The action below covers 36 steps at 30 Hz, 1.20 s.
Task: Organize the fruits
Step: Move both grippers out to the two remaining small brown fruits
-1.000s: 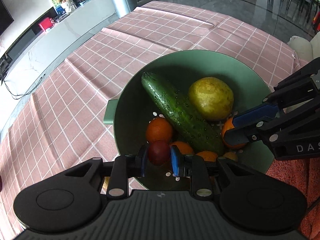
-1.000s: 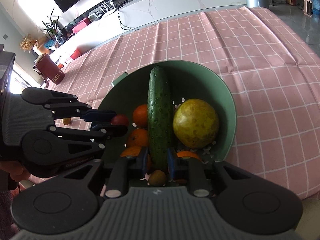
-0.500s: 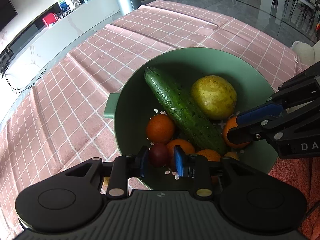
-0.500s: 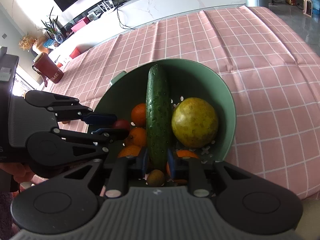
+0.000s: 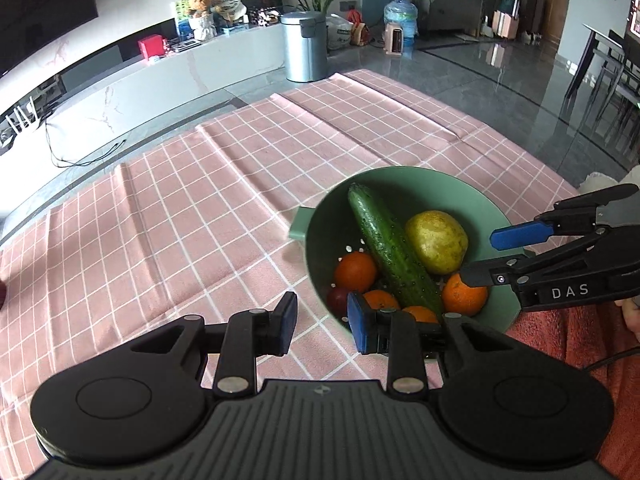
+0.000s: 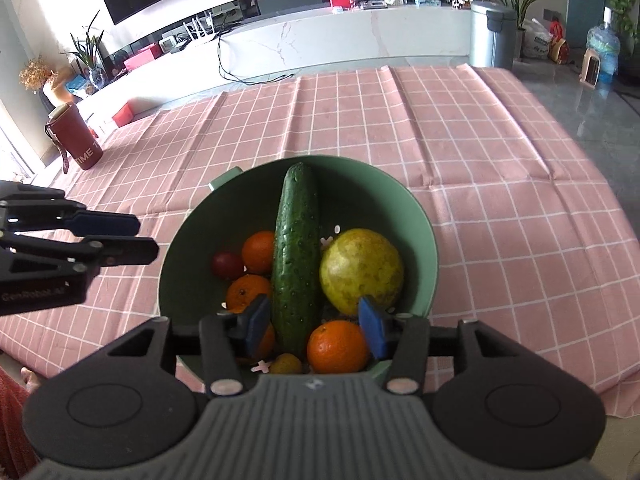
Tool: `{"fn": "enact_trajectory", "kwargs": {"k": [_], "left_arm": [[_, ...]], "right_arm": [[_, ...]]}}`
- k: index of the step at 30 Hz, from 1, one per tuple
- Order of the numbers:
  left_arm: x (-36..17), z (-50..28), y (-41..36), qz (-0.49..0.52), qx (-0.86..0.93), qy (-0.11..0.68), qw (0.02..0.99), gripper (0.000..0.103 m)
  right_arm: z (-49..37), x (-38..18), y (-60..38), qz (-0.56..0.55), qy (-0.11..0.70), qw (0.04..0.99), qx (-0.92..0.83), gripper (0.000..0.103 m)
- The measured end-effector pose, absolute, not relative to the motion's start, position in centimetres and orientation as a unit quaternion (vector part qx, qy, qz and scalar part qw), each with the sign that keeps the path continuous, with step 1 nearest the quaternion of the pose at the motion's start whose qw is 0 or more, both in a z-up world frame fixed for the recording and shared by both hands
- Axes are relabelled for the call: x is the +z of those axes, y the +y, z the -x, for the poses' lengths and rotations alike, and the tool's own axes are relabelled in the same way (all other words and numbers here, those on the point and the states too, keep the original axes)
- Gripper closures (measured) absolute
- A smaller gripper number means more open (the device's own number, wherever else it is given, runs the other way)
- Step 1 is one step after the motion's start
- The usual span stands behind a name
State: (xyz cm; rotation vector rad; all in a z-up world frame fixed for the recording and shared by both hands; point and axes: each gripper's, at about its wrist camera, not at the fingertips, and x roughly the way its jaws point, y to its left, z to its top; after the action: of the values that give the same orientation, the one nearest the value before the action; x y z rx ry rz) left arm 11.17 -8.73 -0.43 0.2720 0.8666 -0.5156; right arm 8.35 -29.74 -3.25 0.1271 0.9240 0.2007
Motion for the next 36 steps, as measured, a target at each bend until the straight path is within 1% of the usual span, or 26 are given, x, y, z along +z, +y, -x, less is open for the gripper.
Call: {"fn": "enact_trajectory", "kwargs": {"k": [1,5,10,19,25,29,36], "left_arm": [[-0.3,-11.0,-8.0,-0.123,-0.239,0.412,0.871,0.067],[0.1,-10.8,-4.7,-0.088,-0.206,0.402,0.888,0.067],[0.2,-11.1,-0.1,-0.037,-0.158,0.402,0.901,0.067],[-0.9,-11.1,5.1,-0.002,-0.105,0.405,0.908,0.066],[-2.6,-11.4,6.7,0.018,-0.095,0.412,0.906,0.066],[-3.9,-12.0,7.2,0.019,-0.092,0.419,0.903,0.066],[-6.6,-13.1,8.0,0.011,-0.073,0.428,0.901,0.065]], "right_arm": [[-8.2,-3.1,-29.5,-0.059,0.443,0.89,0.094,0.051],[-7.6,-2.5,-28.6,-0.061,0.434,0.894,0.095,0.051],[-6.5,-1.1,-26.4,-0.066,0.398,0.909,0.101,0.051],[-6.0,0.0,-19.4,-0.064,0.344,0.924,0.156,0.05],[-6.5,-1.5,-14.9,-0.037,0.338,0.926,0.162,0.051],[-7.1,-3.2,-12.6,-0.006,0.346,0.925,0.159,0.06],[-8.9,-6.4,-9.7,0.065,0.364,0.921,0.127,0.061]]}}
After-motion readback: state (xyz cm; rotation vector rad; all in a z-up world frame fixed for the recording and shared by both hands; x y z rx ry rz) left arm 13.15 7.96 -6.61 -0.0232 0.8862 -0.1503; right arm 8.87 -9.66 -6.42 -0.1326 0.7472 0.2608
